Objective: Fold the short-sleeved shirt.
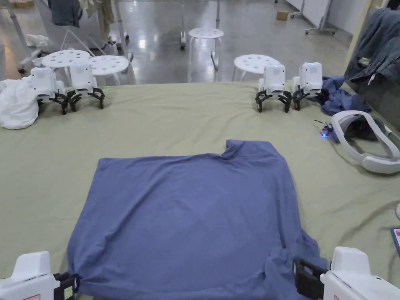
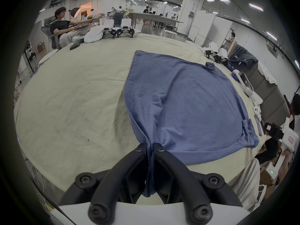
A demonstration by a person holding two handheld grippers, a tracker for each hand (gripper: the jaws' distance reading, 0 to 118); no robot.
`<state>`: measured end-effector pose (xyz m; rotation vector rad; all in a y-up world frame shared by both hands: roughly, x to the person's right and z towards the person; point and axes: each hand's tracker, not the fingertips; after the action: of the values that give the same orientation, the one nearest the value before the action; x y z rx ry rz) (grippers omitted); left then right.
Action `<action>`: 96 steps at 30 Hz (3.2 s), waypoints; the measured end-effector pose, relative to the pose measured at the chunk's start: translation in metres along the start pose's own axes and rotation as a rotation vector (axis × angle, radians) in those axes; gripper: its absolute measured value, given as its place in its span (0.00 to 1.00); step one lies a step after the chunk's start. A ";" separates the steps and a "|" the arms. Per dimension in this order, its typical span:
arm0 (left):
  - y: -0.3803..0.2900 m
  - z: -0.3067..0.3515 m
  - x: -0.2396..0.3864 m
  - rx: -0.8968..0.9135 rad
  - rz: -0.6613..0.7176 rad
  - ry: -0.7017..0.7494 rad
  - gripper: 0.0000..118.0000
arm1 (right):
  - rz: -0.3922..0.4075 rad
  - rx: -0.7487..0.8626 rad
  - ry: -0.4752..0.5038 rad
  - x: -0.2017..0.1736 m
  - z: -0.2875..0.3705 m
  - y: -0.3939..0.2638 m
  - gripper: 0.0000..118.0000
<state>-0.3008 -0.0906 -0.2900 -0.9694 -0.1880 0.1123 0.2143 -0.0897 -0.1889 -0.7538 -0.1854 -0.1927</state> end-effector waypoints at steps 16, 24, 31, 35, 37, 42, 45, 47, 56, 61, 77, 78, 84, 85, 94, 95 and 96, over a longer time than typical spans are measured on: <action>-0.005 0.009 0.018 -0.009 0.013 0.000 0.04 | -0.063 -0.173 -0.042 0.021 -0.041 -0.031 0.87; -0.006 0.008 0.018 -0.013 0.018 0.000 0.04 | -0.070 -0.205 -0.011 0.015 -0.047 -0.032 0.13; -0.006 0.009 0.014 -0.007 0.033 -0.001 0.04 | -0.005 -0.123 0.009 0.008 -0.021 -0.018 0.10; -0.001 0.012 0.010 0.012 0.066 -0.022 0.04 | 0.050 -0.079 -0.004 0.002 -0.009 -0.003 0.10; 0.004 0.014 0.008 0.032 0.088 -0.034 0.04 | 0.062 -0.050 -0.004 0.000 -0.003 0.007 0.10; 0.033 0.016 0.005 0.088 0.117 -0.062 0.04 | 0.077 -0.008 0.009 -0.007 -0.004 0.045 0.10; 0.056 0.014 0.009 0.120 0.110 -0.061 0.04 | 0.085 0.014 0.011 -0.013 -0.011 0.069 0.10; 0.071 0.010 0.011 0.137 0.114 -0.064 0.04 | 0.096 0.023 0.010 -0.019 -0.019 0.085 0.10; 0.129 -0.041 0.012 0.166 0.120 -0.030 0.04 | 0.073 -0.018 0.001 -0.027 -0.083 0.139 0.10; 0.150 -0.078 0.013 0.140 0.115 -0.008 0.04 | 0.068 -0.085 -0.003 -0.026 -0.131 0.156 0.10; 0.156 -0.170 0.007 -0.016 0.021 0.107 0.04 | 0.025 -0.261 -0.053 -0.018 -0.229 0.145 0.10; 0.155 -0.171 0.006 -0.017 0.025 0.103 0.04 | 0.016 -0.261 -0.051 -0.017 -0.228 0.142 0.10; 0.163 -0.166 -0.002 0.009 0.048 0.075 0.12 | 0.002 -0.217 -0.030 -0.017 -0.214 0.147 0.16; 0.165 -0.164 -0.002 0.026 0.047 0.066 0.19 | 0.003 -0.207 -0.027 -0.017 -0.211 0.148 0.20; 0.177 -0.124 0.017 0.152 0.035 0.042 0.91 | 0.019 -0.070 0.027 -0.022 -0.162 0.170 0.90; 0.179 -0.117 0.019 0.163 0.031 0.037 0.91 | 0.023 -0.057 0.031 -0.023 -0.153 0.173 0.90; 0.176 -0.105 0.026 0.171 0.019 0.034 0.91 | 0.029 -0.032 0.041 -0.023 -0.143 0.175 0.90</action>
<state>-0.2557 -0.0721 -0.4909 -0.8028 -0.1354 0.1273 0.2479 -0.0620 -0.4120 -0.7831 -0.1329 -0.1832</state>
